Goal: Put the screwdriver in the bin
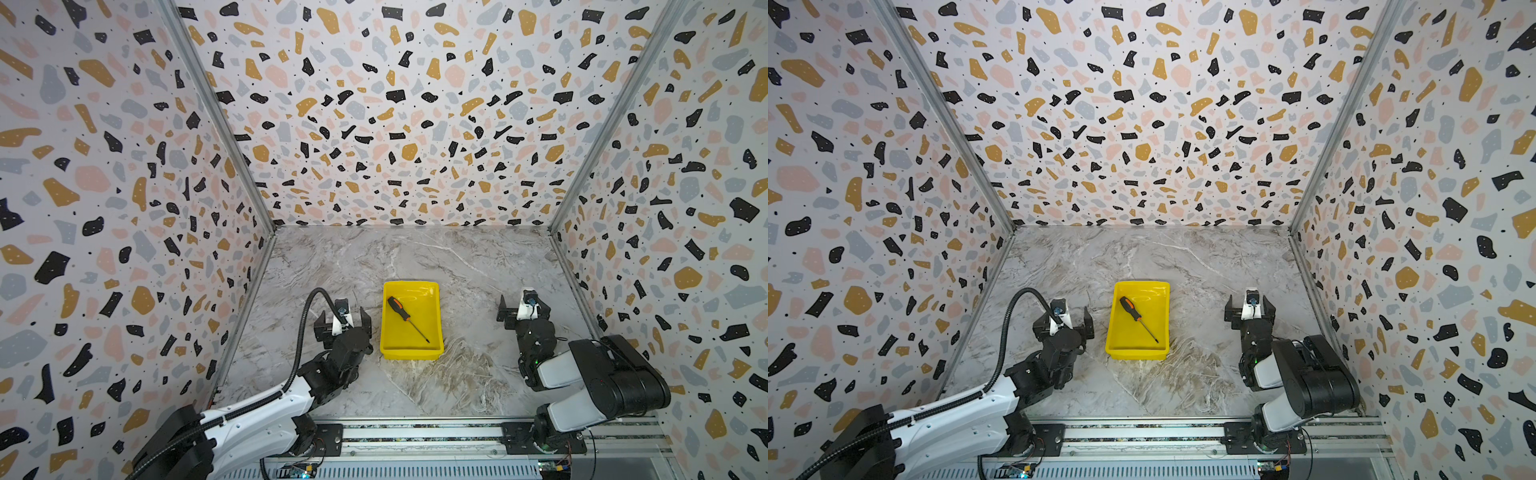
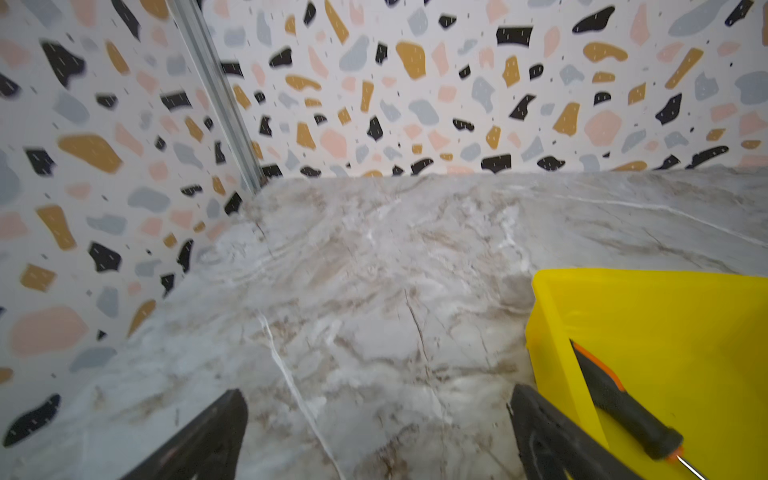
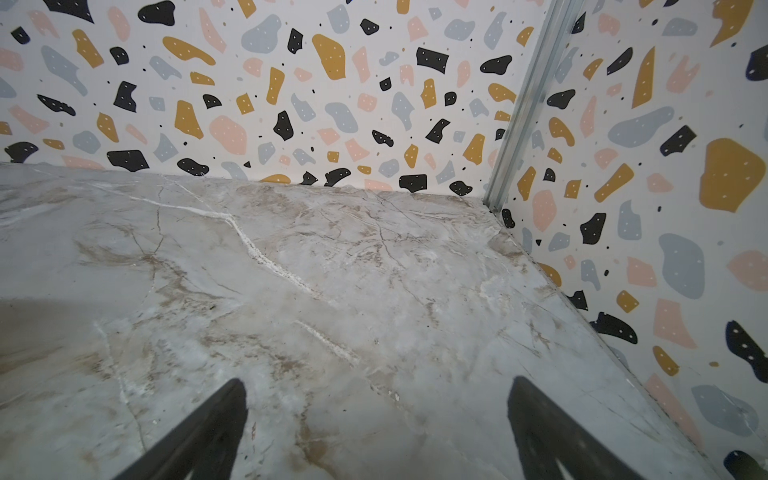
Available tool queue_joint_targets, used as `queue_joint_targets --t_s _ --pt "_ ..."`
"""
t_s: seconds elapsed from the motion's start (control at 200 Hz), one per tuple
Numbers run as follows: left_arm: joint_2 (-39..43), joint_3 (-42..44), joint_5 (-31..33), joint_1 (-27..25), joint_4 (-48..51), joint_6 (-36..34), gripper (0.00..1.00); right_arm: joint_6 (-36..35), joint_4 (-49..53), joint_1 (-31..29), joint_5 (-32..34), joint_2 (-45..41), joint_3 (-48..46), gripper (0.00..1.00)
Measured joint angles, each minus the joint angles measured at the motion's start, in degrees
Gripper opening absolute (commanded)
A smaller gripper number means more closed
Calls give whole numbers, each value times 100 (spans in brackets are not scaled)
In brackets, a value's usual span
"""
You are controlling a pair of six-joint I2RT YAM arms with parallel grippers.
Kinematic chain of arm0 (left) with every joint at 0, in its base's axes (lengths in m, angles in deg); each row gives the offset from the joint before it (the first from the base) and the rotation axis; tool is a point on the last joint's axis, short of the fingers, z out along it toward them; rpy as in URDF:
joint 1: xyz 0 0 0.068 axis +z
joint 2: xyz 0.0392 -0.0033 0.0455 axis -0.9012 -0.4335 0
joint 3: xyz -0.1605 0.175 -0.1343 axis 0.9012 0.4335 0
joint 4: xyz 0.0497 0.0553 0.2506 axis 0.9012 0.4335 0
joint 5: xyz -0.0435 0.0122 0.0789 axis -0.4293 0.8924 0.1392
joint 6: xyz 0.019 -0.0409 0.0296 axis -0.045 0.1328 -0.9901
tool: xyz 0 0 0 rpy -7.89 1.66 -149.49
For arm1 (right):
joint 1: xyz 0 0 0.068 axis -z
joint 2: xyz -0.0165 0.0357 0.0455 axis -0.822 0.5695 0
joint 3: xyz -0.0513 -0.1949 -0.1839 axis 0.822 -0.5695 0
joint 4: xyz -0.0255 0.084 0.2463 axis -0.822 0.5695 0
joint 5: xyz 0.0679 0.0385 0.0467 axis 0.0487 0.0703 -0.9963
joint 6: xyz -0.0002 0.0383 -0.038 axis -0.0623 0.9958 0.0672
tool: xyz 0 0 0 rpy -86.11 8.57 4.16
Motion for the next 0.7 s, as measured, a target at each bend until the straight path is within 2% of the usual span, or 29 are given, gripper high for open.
queue_joint_targets --t_s 0.14,0.24,0.43,0.496,0.566,0.701 --pt "-750 212 295 195 -1816 -1860 100 7 144 118 -153 0 120 99" --pt "-1353 404 317 658 -2544 -2441 100 9 199 149 -229 0 142 99" --pt "-1880 903 2 1766 -3327 -2284 100 9 234 173 -334 0 142 99" --pt "-1810 914 -341 2006 -3320 -2124 100 11 236 175 -356 0 142 99" --pt "-1762 1038 -817 2319 -3746 -1908 100 9 238 179 -372 0 142 99" --pt "-1768 1360 -1198 2804 -4166 -1473 100 11 240 179 -378 0 142 99"
